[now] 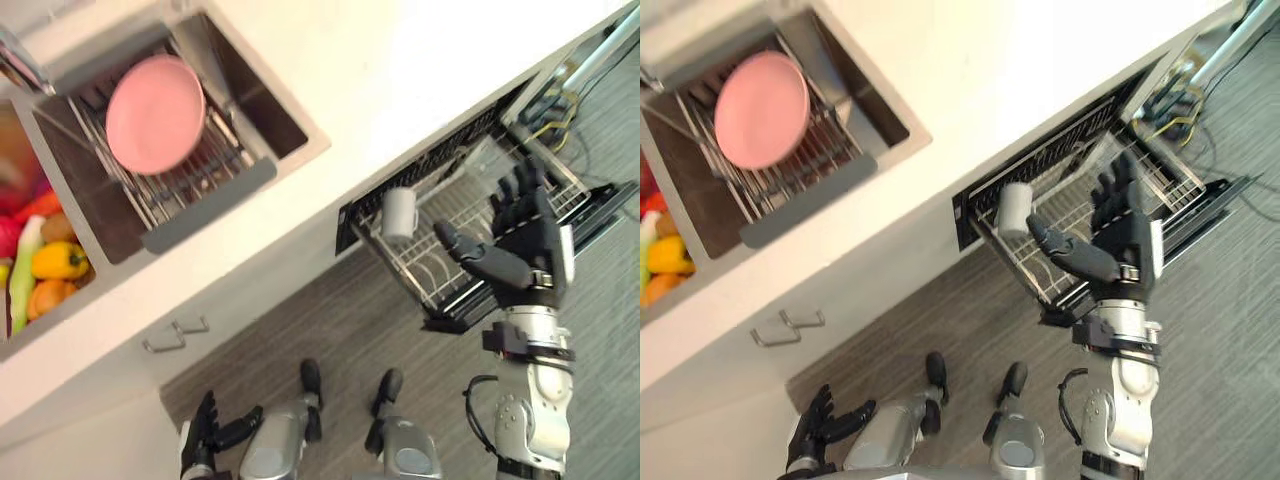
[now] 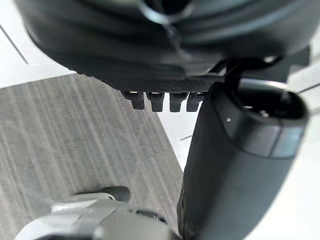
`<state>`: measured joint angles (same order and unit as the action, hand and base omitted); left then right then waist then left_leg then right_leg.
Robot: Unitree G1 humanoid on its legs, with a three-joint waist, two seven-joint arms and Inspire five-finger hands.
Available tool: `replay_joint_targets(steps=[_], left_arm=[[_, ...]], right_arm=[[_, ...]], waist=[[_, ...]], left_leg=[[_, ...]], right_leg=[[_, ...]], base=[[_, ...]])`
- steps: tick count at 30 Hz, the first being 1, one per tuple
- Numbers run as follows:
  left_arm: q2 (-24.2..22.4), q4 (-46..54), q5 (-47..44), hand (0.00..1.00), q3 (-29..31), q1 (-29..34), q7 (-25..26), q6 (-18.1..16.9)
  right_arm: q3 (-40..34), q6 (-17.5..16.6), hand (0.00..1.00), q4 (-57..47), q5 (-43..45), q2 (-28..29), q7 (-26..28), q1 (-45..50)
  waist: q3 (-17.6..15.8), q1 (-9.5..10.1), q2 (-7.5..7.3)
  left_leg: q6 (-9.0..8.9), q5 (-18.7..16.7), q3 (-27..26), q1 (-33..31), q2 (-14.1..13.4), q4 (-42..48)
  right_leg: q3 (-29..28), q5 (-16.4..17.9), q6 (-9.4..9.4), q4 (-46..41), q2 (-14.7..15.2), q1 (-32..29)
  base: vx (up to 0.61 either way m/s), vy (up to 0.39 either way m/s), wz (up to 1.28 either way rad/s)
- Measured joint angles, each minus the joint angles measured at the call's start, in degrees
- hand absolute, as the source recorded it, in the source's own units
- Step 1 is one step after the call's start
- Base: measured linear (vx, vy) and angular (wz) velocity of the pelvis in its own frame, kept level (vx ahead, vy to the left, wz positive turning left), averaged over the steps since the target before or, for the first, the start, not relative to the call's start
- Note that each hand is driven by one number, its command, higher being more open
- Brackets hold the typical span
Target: Walk over to the sink, pick up the cup, carry it to the dishwasher, place the cup inside the dishwasher, then close the dishwasher door
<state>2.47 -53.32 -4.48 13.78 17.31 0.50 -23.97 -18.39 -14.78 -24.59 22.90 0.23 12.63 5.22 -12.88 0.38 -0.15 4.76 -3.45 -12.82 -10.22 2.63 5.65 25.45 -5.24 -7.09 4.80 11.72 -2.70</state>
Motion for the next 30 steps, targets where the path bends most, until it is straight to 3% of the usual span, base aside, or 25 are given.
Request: replay_joint_targets(steps=[4, 7, 12, 14, 15, 19, 21, 22, 24, 25, 28, 29, 30], left_arm=[[-0.60, -1.54, -1.04, 1.00, 2.13, 0.88, -2.33, 2.54], [-0.54, -1.73, -1.03, 1.00, 2.38, 1.50, -1.40, 4.18], [0.04, -3.67, -1.49, 1.00, 3.22, 1.62, 0.59, 8.69], [0.04, -5.53, -0.92, 1.00, 5.52, 1.34, 0.31, 9.92], [-0.17, -5.91, 0.12, 1.00, 6.47, 1.53, 0.34, 10.56], [-0.15, -5.94, 2.47, 1.00, 5.93, 2.83, 0.55, 11.28], [0.66, -5.87, 4.05, 1.00, 4.18, 2.80, 1.13, 10.82], [2.21, -5.88, 4.78, 1.00, 1.44, 2.44, 1.66, 10.49], [4.81, -5.97, 5.89, 1.00, -2.41, 1.16, 2.22, 10.07], [5.07, -5.96, 5.89, 1.00, -3.01, 0.28, 2.29, 9.67], [4.56, -5.89, 5.69, 1.00, -3.04, -1.61, 2.30, 8.53], [4.65, -6.10, 5.79, 1.00, -2.95, -2.13, 2.00, 8.39], [4.31, -6.74, 5.68, 1.00, -2.81, -2.47, 2.14, 8.49]], right_arm=[[2.05, -6.14, 1.00, -7.22, 4.84, 0.05, 4.99, -0.90], [6.72, -7.59, 1.00, -8.61, 5.01, -0.25, 8.12, -2.57], [9.78, -6.37, 1.00, -3.66, 0.20, -4.38, 3.63, -6.34], [8.35, -4.92, 1.00, -1.57, -1.29, -6.84, -0.42, -8.09], [6.31, -4.46, 1.00, -0.69, -1.60, -8.36, -2.49, -8.17], [2.31, -2.01, 1.00, 1.95, 0.15, -9.10, -3.86, -8.82], [2.20, -1.72, 1.00, 2.00, 0.56, -8.96, -3.87, -7.36], [1.90, -1.72, 1.00, 1.93, 0.62, -8.58, -3.94, -5.53], [1.08, -1.56, 1.00, 1.74, 1.32, -8.22, -4.05, -1.89], [1.13, -0.97, 1.00, 1.67, 2.72, -7.97, -3.85, -0.47], [2.73, -0.92, 1.00, 0.45, 2.55, -6.98, -3.07, 1.70], [4.18, -1.01, 1.00, -1.32, 2.15, -6.68, -3.01, 2.91], [4.48, -1.17, 1.00, -1.61, 2.14, -6.69, -2.85, 3.45]], waist=[[4.61, 0.10, -0.28], [6.59, 0.18, -0.61], [8.49, 1.98, -0.61], [8.61, 2.01, -1.00], [8.70, 1.84, -0.92], [9.00, 1.59, -0.79], [9.35, 1.15, -0.21], [9.51, -0.32, -0.34], [9.55, -2.44, -0.39], [9.67, -2.73, -0.54], [10.05, -2.68, -1.27], [10.07, -2.91, -2.12], [10.22, -2.70, -1.97]], left_leg=[[-0.05, -0.06, 1.88, 3.38, 0.39, -1.60], [0.08, 0.05, 4.80, 4.50, 1.43, -1.72], [-0.16, 2.90, 9.21, 8.18, 3.35, -7.47], [0.45, 2.88, 4.59, 9.69, 2.47, -10.15], [0.65, 4.86, 5.08, 10.51, 2.80, -10.82], [0.98, 5.02, 8.34, 10.77, 3.49, -10.59], [2.07, 4.83, 9.90, 10.84, 2.47, -10.57], [2.35, 4.83, 12.47, 10.86, 1.87, -10.29], [2.17, 4.78, 16.53, 11.35, 1.47, -9.51], [1.97, 4.70, 17.81, 12.15, 1.50, -9.49], [0.68, 4.09, 19.00, 12.58, 2.52, -9.16], [0.93, 2.81, 19.10, 12.83, 3.76, -9.09], [1.09, 2.20, 17.85, 12.93, 3.19, -8.96]], right_leg=[[1.86, 0.83, 0.02, 0.00, -0.07, 3.64], [5.01, 2.09, -0.76, -0.01, 0.48, 6.51], [11.21, 3.60, -1.82, -1.48, 1.97, 10.48], [13.28, 3.70, -2.00, -1.61, 2.66, 12.06], [14.10, 3.73, -2.02, -2.37, 2.96, 13.07], [14.01, 4.39, -1.36, -9.12, 5.15, 12.19], [10.06, 6.13, 1.41, -19.67, 6.82, 7.39], [3.83, 9.99, 1.54, -23.76, 5.83, 5.48], [-2.11, 14.91, 1.25, -22.76, 2.61, 5.23], [-4.94, 15.80, 1.51, -20.15, 1.09, 4.85], [-10.40, 14.34, 2.23, -13.49, -1.26, 2.54], [-12.60, 10.83, 0.41, -12.20, -0.58, 2.76], [-12.11, 10.68, 0.19, -12.01, -0.71, 3.06]], base=[[0.08, -0.022, 0.19], [0.02, -0.030, 0.51], [-0.02, -0.013, 0.63], [-0.03, 0.000, 0.75], [0.03, 0.027, 0.86], [0.04, 0.029, 0.47], [0.06, 0.050, 0.36], [0.07, 0.040, 0.74], [0.09, -0.028, 1.12], [0.10, -0.034, 0.85], [0.05, -0.024, 0.41], [0.02, -0.027, 0.34], [0.06, -0.101, 0.32]])
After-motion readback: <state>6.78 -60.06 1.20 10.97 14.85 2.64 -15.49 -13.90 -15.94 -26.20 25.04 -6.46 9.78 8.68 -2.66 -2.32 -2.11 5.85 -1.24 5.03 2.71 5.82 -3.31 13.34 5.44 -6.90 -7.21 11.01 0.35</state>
